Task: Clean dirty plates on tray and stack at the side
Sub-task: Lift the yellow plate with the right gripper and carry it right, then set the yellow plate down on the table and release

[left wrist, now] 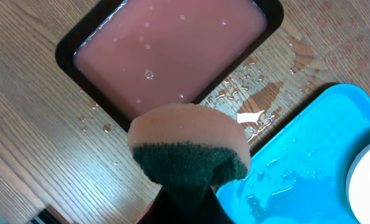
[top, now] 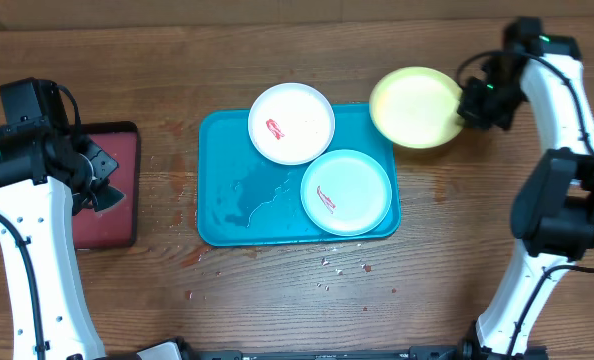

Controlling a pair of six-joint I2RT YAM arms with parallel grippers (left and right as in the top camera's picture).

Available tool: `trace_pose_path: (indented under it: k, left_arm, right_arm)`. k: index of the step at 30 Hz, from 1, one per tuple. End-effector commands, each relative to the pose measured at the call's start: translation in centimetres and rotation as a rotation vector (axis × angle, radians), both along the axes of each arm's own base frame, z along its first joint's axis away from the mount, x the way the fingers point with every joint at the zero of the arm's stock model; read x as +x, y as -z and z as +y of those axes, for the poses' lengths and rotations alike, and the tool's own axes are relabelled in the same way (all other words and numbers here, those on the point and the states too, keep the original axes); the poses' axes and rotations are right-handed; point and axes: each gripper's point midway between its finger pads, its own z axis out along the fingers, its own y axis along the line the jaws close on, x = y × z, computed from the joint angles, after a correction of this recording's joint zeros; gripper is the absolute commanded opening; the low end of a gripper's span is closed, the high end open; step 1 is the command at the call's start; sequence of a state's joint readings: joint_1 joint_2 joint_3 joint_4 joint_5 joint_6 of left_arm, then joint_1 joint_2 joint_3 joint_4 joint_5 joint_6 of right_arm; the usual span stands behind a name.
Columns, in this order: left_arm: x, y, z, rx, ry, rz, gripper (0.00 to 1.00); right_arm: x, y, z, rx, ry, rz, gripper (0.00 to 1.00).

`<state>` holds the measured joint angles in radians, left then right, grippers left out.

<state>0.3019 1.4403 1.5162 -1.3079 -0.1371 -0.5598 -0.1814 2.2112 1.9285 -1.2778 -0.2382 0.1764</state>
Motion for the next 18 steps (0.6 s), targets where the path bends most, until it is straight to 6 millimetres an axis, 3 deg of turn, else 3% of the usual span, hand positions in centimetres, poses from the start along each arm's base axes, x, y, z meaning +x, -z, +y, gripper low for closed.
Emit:
trace_pose_path:
  k: [1,7,10,13,18]
  left_arm:
    - [0.2,0.0,0.0,-0.005,-0.003,-0.012,0.04]
    - [0.3,-0.1,0.1,-0.004,-0.002,-0.015,0.04]
    - [0.3,-0.1,0.1,-0.003,-0.003,-0.018,0.04]
    - [0.3,-0.1,0.1,-0.004,-0.002,-0.018,0.04]
    - [0.4,-0.1,0.0,-0.008,0.000,-0.020,0.04]
  right_arm:
    - [-0.7,-0.3,-1.3,0.025,0.012,-0.029,0.04]
    - [-2.1,3.4,-3.2,0.031,0.063,-0.002,0.05]
    - [-2.6,4.5,-3.0,0.035,0.063,0.006,0.23]
    - [-2.3,4.3,-1.7,0.077,0.043,-0.005,0.28]
    - [-0.3,1.3,1.9,0.201,-0.043,-0.092,0.31]
